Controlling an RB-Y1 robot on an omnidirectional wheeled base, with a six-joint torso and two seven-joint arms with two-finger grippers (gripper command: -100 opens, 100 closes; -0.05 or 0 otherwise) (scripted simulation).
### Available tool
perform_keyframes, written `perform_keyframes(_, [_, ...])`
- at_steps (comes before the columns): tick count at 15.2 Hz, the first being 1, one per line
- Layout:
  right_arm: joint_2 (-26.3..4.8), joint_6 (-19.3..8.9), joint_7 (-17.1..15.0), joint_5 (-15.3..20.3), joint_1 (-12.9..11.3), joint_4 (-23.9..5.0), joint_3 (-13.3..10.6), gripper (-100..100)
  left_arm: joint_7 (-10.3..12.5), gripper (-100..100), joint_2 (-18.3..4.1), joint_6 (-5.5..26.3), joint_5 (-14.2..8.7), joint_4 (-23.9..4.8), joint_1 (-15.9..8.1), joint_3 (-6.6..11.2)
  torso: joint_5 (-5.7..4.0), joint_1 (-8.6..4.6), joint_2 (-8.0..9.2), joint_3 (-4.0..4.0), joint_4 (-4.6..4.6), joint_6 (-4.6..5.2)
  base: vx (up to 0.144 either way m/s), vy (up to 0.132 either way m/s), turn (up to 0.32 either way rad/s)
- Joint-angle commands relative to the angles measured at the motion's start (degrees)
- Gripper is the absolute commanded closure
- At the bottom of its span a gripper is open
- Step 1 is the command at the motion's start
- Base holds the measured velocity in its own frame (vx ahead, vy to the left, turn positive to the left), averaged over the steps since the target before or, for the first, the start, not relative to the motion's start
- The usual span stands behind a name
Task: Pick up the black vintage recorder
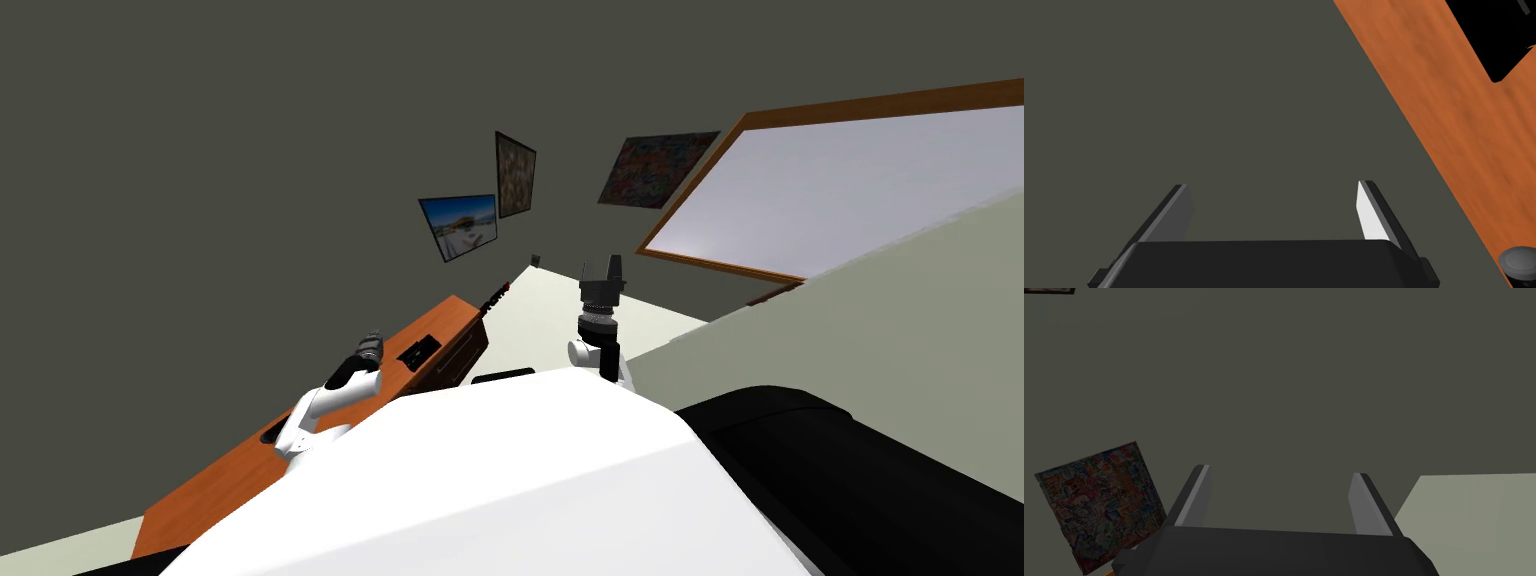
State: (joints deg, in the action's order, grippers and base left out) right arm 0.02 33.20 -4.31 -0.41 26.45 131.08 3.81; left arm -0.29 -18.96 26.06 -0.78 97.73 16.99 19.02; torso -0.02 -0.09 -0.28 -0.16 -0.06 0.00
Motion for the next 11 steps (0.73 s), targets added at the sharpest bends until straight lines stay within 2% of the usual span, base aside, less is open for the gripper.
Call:
perform_keyframes(1, [0.00,0.00,0.00,0.00,0.00,0.00,0.00,0,0.59,-100,-1.25,2.86,-0.99,-2.86,-1.17,0.84,0.00,0.00,0.00,0.00,0.00,0.00,0.074,-0.027,-0.047])
perform_keyframes(2, [0.00,0.00,0.00,0.00,0.00,0.00,0.00,0,0.59,-100,-1.25,2.95,-0.99,-3.17,-1.17,0.84,0.00,-0.01,-0.02,-0.01,0.00,0.00,0.050,-0.024,-0.013])
perform_keyframes(3, [0.00,0.00,0.00,0.00,0.00,0.00,0.00,0,1.19,-100,-1.88,5.01,-1.74,-4.67,-1.89,1.75,0.00,-0.01,0.01,0.00,0.00,0.00,0.059,-0.028,-0.041])
perform_keyframes(4, [0.00,0.00,0.00,0.00,0.00,0.00,0.00,0,1.19,-100,-1.88,5.55,-1.74,-5.65,-1.89,1.75,0.00,-0.01,0.00,0.00,0.00,0.01,0.066,-0.026,-0.046])
perform_keyframes(5, [0.00,0.00,0.00,0.00,0.00,0.00,0.00,0,1.84,-100,-2.46,6.92,-2.54,-7.53,-2.60,2.63,0.00,-0.01,-0.01,-0.01,0.00,0.00,0.076,-0.022,-0.054])
perform_keyframes(7, [0.00,0.00,0.00,0.00,0.00,0.00,0.00,0,1.84,-100,-2.46,8.06,-2.54,-8.10,-2.60,2.63,0.00,-0.01,-0.06,-0.04,-0.01,0.00,0.071,-0.021,-0.031])
perform_keyframes(8, [0.00,0.00,0.00,0.00,0.00,0.00,0.00,0,2.54,-100,-2.97,9.81,-3.39,-10.52,-3.31,3.47,0.00,-0.01,-0.02,-0.02,-0.01,-0.01,0.071,-0.023,-0.033])
perform_keyframes(9, [0.00,0.00,0.00,0.00,0.00,0.00,0.00,0,2.54,-100,-2.97,10.47,-3.39,-10.52,-3.31,3.47,0.00,-0.01,-0.03,-0.02,-0.01,0.01,0.075,-0.023,-0.045])
perform_keyframes(10, [0.00,0.00,0.00,0.00,0.00,0.00,0.00,0,3.27,-100,-3.42,11.84,-4.27,-12.74,-4.00,4.29,0.00,-0.01,-0.03,-0.02,-0.01,0.00,0.085,-0.041,-0.053])
perform_keyframes(11, [0.00,0.00,0.00,0.00,0.00,0.00,0.00,0,3.27,-100,-3.42,12.72,-4.27,-12.89,-4.00,4.29,-0.01,-0.06,-0.05,-0.03,-0.01,0.00,0.089,-0.037,-0.028])
